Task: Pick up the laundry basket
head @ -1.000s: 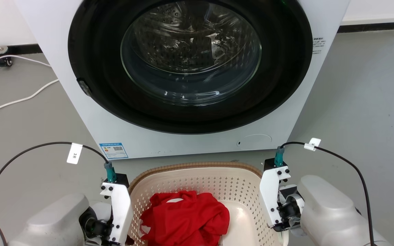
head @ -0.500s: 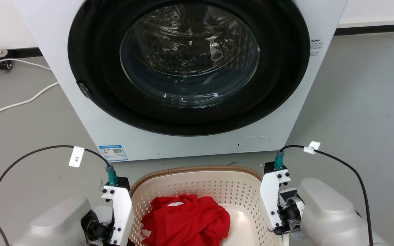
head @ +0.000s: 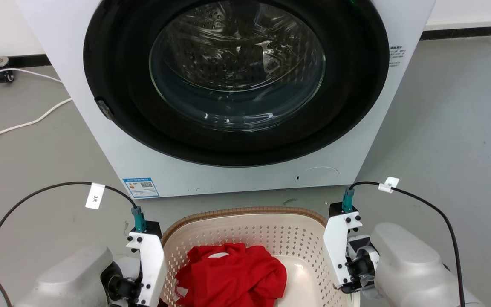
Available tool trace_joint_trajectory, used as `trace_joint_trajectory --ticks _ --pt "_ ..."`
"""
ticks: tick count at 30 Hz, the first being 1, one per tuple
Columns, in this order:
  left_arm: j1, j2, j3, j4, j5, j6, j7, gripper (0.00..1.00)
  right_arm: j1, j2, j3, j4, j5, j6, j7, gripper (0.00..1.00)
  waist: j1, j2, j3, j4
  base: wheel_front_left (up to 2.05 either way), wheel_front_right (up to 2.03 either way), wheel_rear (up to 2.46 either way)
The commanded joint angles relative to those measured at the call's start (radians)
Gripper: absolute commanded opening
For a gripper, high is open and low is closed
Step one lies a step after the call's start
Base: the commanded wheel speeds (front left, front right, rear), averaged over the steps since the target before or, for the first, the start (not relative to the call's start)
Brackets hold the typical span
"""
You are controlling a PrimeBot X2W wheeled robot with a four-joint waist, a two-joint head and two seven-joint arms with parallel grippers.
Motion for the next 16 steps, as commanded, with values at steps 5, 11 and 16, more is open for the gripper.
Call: trace_joint_trajectory --ticks 5,11,16 --pt "-0.007 0.005 -0.002 0.006 0.009 -0.004 0.007 0.0 -0.016 -0.006 0.014 0.004 0.008 0.003 0.0 0.0 0.0 0.0 0.002 0.001 0.0 0.0 0.0" --pt "-0.013 0.004 -0.003 0.009 0.011 -0.004 0.011 0.0 -0.019 -0.006 0.022 0.005 0.016 0.003 -0.003 0.0 0.0 0.0 0.002 0.003 0.0 0.0 0.0" --pt "-0.016 0.003 -0.003 0.01 0.009 -0.004 0.014 0.0 -0.023 -0.006 0.029 0.007 0.021 0.003 -0.001 0.0 0.0 0.0 0.004 0.004 0.0 0.0 0.0"
